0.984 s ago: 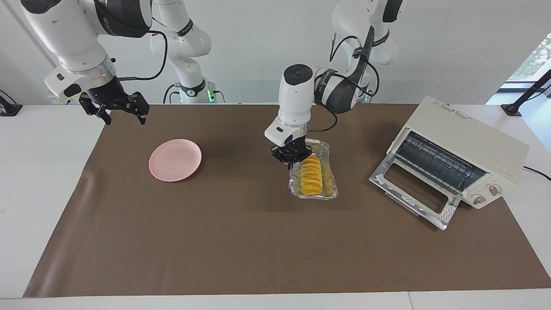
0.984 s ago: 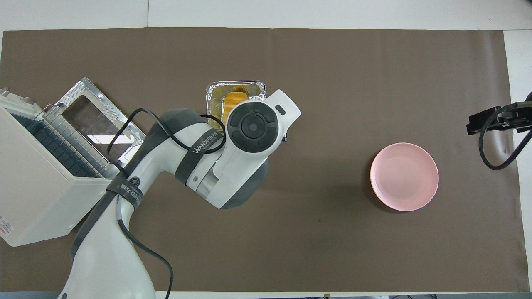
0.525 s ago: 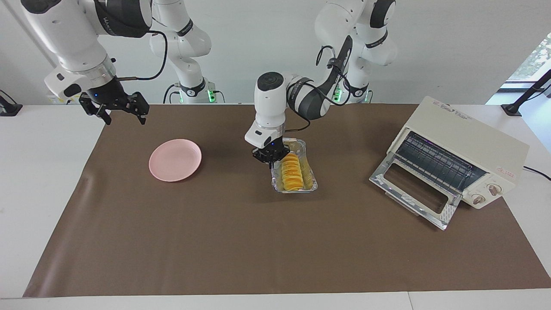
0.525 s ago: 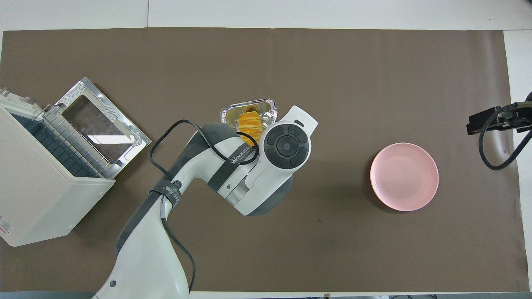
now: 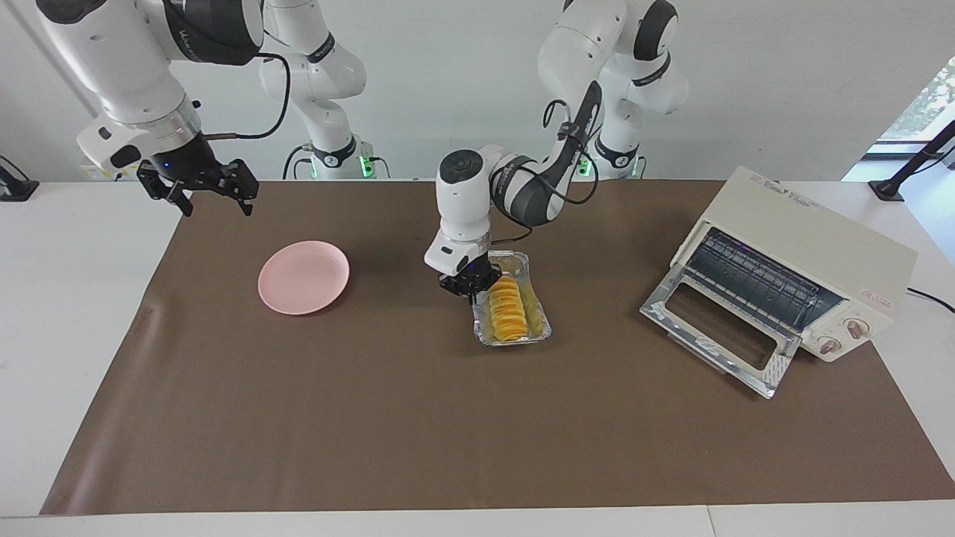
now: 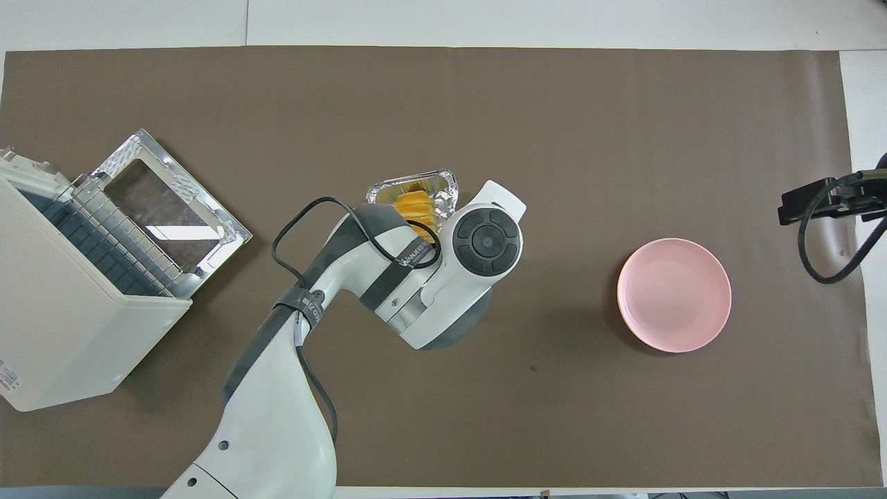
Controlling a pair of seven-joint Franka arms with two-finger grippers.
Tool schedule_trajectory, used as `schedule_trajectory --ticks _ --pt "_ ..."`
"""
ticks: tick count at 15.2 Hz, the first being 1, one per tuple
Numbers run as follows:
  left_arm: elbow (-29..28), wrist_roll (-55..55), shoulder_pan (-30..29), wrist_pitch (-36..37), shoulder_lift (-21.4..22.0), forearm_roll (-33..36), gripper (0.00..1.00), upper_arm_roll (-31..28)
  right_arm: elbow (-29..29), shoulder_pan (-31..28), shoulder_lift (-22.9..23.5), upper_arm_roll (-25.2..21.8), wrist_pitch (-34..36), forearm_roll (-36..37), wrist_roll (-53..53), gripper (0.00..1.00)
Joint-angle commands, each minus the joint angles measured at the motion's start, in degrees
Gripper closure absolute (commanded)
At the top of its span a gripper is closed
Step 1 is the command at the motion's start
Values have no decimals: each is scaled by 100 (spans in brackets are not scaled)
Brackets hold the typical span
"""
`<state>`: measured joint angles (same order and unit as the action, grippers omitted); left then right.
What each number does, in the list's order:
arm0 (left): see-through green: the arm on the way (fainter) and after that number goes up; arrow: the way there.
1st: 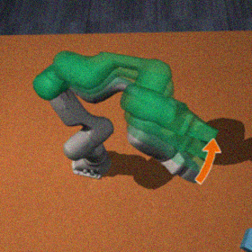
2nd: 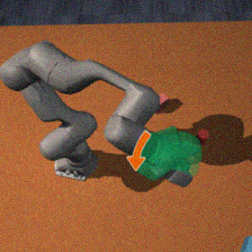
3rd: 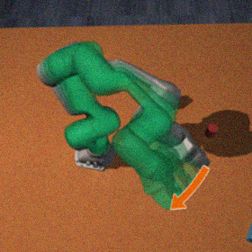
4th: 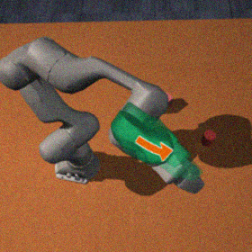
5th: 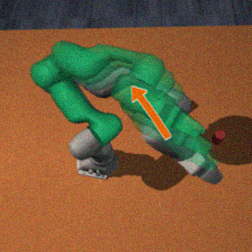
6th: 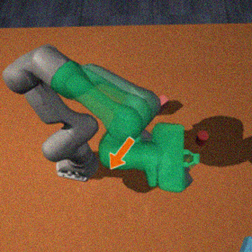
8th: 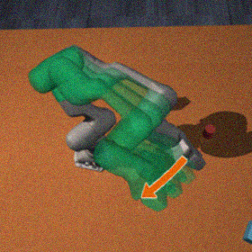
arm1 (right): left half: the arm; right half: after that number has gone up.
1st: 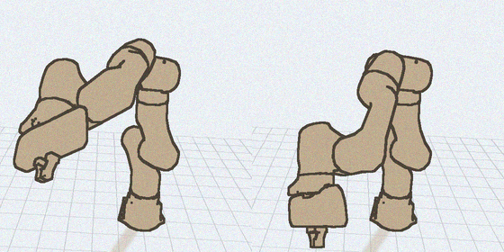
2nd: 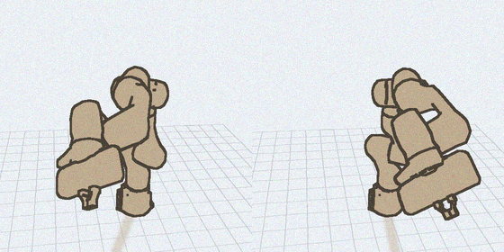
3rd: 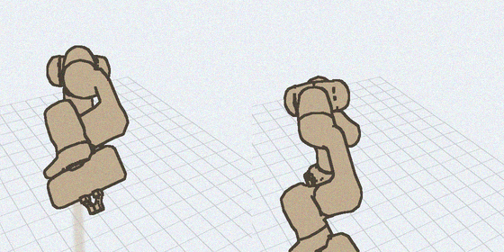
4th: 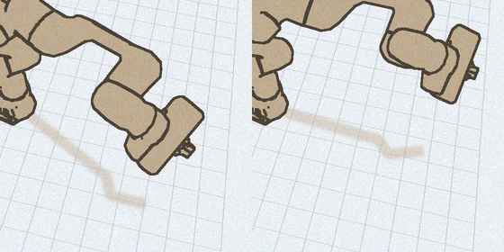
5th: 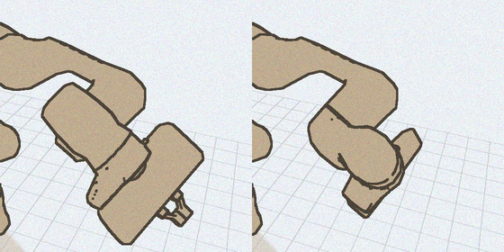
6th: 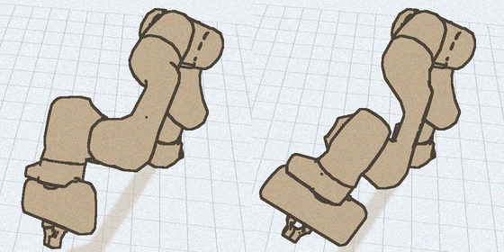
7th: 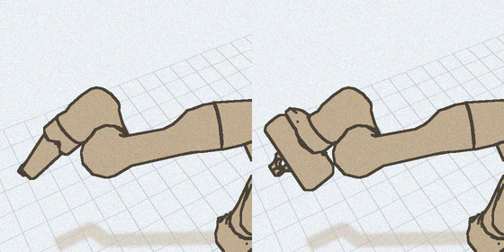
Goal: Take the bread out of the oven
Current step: 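Pull the foil tray out of the oven with the left gripper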
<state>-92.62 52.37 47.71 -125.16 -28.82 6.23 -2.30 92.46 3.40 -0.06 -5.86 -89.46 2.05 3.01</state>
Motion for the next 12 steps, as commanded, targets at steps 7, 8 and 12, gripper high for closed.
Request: schedule_trajectory --ticks 7,8,12 --pt "7 -51 406 -315 -247 185 100 -77 44 -41 -73 -3 78 -109 165 0" --pt "-28 -43 415 -333 -247 185 100 -77 53 -41 -73 -3 78 -109 165 0" --pt "-28 -43 397 -430 -256 447 1 -104 44 -41 -73 -3 78 -109 165 0"
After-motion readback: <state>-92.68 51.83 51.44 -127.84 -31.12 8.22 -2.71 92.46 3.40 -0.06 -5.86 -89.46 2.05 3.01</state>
